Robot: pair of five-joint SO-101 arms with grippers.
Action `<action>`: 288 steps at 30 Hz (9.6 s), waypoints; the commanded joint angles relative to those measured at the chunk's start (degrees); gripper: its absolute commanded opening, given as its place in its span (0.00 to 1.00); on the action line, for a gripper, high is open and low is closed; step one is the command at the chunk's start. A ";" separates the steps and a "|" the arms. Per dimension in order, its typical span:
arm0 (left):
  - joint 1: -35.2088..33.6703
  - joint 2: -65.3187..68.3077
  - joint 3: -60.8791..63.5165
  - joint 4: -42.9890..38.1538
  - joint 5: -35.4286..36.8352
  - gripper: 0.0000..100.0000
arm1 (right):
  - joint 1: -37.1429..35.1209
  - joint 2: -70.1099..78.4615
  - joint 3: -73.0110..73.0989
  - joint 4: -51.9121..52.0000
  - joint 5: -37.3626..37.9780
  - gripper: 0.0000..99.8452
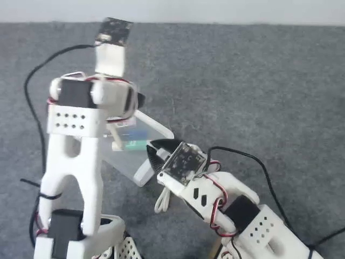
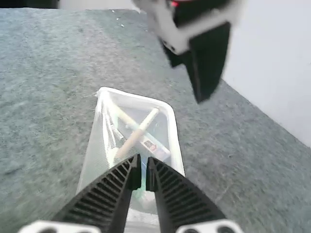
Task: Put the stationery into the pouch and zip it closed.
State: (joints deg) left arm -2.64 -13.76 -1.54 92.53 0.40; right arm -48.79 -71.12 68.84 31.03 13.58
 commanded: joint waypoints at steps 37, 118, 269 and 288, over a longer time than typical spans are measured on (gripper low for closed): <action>-21.80 -0.44 4.79 -3.43 14.86 0.21 | 6.29 73.27 -43.52 26.42 -36.13 0.14; -7.47 -13.98 -11.82 8.09 10.90 0.21 | 20.70 32.31 -53.80 -9.10 18.55 0.01; 10.02 -65.67 60.70 -30.33 5.01 0.01 | 7.34 15.69 -42.55 20.88 -4.57 0.15; 10.02 -65.67 60.62 -30.33 5.10 0.01 | -1.45 27.38 -43.25 14.02 -4.66 0.13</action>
State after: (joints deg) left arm 6.95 -79.34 58.24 62.73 5.76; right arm -49.93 -44.31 29.19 48.00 9.01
